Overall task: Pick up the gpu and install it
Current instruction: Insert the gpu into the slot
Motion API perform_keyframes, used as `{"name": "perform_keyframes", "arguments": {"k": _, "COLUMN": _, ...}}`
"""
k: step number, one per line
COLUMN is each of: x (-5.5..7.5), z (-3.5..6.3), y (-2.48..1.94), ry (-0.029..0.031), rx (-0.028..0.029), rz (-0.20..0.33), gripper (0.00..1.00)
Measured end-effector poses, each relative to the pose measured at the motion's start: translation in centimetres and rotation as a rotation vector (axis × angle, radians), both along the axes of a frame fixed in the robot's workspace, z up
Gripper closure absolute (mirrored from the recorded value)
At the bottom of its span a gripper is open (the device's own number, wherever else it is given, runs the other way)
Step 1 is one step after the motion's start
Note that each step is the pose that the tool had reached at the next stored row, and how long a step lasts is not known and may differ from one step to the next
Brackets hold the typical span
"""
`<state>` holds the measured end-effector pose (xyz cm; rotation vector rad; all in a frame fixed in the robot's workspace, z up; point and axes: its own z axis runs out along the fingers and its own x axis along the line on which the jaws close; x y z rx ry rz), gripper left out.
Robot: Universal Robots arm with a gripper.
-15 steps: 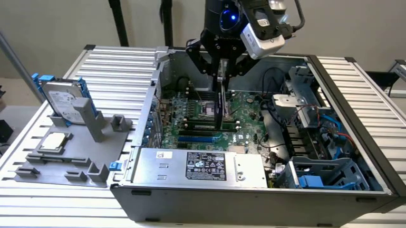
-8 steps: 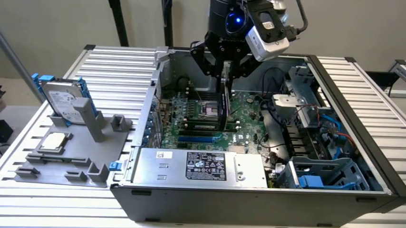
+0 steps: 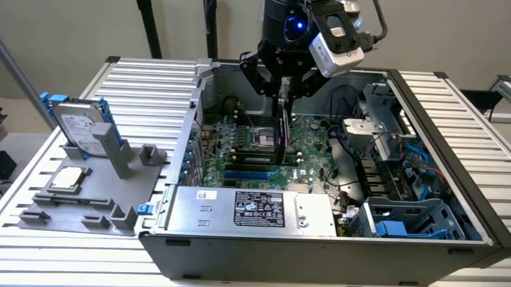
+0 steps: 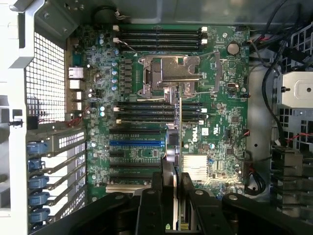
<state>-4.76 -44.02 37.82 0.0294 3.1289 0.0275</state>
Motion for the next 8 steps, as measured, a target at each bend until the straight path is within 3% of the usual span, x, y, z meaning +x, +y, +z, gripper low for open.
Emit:
{"name": "perform_keyframes", "arguments": {"k": 5, "x": 0.00, "z": 0.00, "y": 0.00, "ry": 0.0000, "rx": -0.0001, "rz": 0.000, "gripper": 0.74}}
{"name": "perform_keyframes", "arguments": {"k": 8, "x": 0.00, "z": 0.00, "y": 0.00, "ry": 0.0000, "rx": -0.0001, "rz": 0.046, "gripper": 0.74}}
